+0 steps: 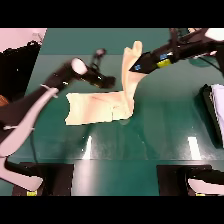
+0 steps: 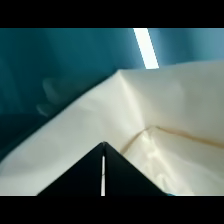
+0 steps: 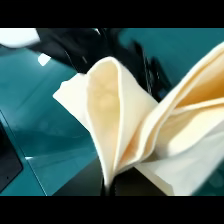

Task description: Fold the shirts.

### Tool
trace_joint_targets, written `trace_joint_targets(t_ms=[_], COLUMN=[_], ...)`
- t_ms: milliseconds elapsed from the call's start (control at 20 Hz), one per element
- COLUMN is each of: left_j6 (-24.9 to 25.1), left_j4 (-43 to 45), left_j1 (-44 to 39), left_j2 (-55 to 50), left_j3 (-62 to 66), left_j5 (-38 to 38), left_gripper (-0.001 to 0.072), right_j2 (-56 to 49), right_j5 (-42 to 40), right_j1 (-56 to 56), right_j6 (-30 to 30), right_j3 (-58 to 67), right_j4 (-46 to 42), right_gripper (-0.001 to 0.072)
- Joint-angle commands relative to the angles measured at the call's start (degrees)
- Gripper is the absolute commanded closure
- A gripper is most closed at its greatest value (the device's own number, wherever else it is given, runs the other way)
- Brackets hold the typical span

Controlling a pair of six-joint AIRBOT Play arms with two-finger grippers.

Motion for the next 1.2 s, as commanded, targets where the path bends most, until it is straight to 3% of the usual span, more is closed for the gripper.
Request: trace_joint_targets(t_ms=[0,150,200,250,300,450,700,1000,1050,1100,1150], left_j6=[0.6,2.1,2.1,2.1,2.1,2.1,2.1,2.0,2.0,1.9,1.9], left_j4=[7.7,11.2,11.7,11.7,11.7,11.7,11.4,11.2,11.0,10.7,10.1], left_j1=[9.9,17.9,20.1,21.7,23.1,24.5,24.5,24.5,24.5,24.5,24.5], left_j2=[10.6,19.3,21.5,23.1,24.3,25.4,25.3,25.3,25.3,25.3,25.2], left_j3=[0.1,0.1,0.1,0.1,0.1,0.1,0.1,0.1,0.1,0.1,0.1], left_j5=[-5.1,-7.9,-8.5,-9.0,-9.7,-12.2,-15.7,-17.5,-17.4,-17.4,-17.2], left_gripper=[0.0683,0.0683,0.0683,0.0683,0.0683,0.0683,0.0683,0.0683,0.0683,0.0682,0.0683], right_j2=[-3.9,-11.1,-13.5,-15.9,-17.7,-19.7,-16.7,-5.6,-4.2,-3.3,-3.3], right_j5=[-8.7,-20.4,-23.8,-27.5,-30.4,-28.9,-10.6,-11.4,-12.3,-12.3,-12.2], right_j1=[8.5,18.9,21.9,24.7,26.8,28.4,18.4,0.8,-1.6,-3.9,-5.8], right_j6=[0.0,0.0,0.0,-0.6,-1.6,-1.9,0.3,2.4,3.4,3.7,3.7], right_j3=[0.0,0.1,0.1,0.1,0.1,0.1,-0.7,-21.2,-25.2,-28.7,-31.3], right_j4=[0.1,0.1,0.0,0.0,-0.1,-2.3,-8.9,-9.0,-8.9,-8.4,-6.4], right_gripper=[0.0695,0.0692,0.0635,0.0436,0.0289,0.0267,0.0288,0.0282,0.0240,0.0085,0.0009])
